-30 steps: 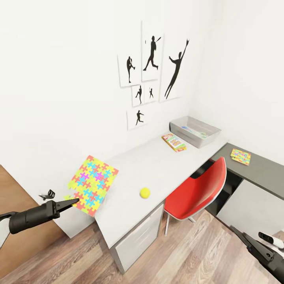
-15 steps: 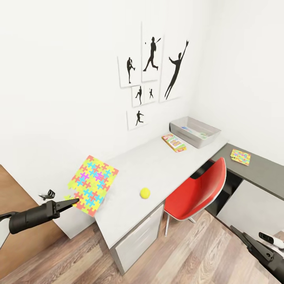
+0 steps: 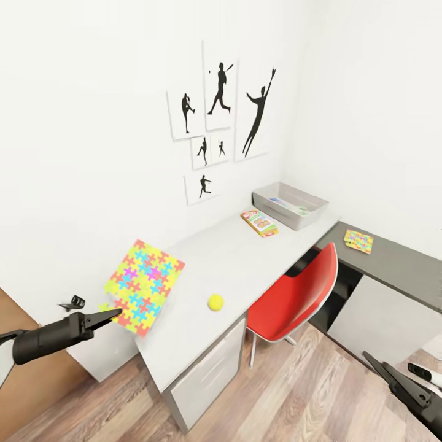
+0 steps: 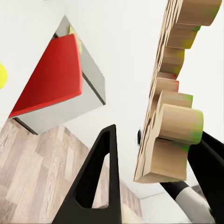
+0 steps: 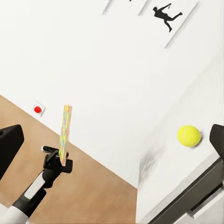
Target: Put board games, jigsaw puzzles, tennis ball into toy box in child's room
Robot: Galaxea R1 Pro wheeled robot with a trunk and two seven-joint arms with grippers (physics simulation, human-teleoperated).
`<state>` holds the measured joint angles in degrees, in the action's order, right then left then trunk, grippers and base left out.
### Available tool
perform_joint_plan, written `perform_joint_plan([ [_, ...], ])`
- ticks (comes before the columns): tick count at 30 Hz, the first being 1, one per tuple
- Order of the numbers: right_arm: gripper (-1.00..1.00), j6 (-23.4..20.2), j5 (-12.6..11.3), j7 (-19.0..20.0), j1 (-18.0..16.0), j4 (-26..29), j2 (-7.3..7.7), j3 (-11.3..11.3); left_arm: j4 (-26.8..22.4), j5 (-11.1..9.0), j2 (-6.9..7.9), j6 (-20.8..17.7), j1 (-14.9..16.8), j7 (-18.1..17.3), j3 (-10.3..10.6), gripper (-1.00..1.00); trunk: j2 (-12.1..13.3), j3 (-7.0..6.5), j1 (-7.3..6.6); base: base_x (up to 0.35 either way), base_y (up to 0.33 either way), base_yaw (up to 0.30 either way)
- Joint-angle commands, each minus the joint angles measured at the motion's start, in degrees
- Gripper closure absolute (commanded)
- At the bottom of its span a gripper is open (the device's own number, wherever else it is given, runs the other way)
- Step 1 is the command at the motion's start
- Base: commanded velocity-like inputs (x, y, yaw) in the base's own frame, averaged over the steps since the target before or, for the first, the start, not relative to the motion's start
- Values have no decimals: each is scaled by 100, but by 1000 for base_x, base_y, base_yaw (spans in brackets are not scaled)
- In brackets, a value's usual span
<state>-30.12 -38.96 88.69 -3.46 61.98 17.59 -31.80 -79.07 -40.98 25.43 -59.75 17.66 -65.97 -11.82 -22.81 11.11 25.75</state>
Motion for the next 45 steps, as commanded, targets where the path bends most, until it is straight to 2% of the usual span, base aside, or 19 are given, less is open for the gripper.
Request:
perform_joint_plan([
  [1,-100,-62,-6,17,-5,-1,0,-19,1,24,2,-25,2,-99,-7,100,-11,4,4,0,0,-207],
  [9,-100,-67,-13,16,-5,-2,-1,-54,12,65,-2,-25,-6,-258,-36,100,-11,-51,4,0,-98,-208],
  [15,-100,-74,-15,15,-5,-74,7,-72,14,77,-3,-25,-7,-267,-39,100,-11,-93,4,12,-276,-208],
  [22,-100,-82,-9,15,-5,-143,3,-240,15,84,-3,-25,-8,-268,-35,100,-11,-141,4,67,-295,-208],
  [33,-100,-95,-11,10,-5,-257,38,-269,22,90,-3,-25,-16,-260,-39,100,-11,-217,4,144,-288,-206],
  [45,-100,-189,-10,7,-5,-308,86,-331,23,97,-3,-25,-17,-259,-39,100,-11,-211,4,203,-268,-39],
])
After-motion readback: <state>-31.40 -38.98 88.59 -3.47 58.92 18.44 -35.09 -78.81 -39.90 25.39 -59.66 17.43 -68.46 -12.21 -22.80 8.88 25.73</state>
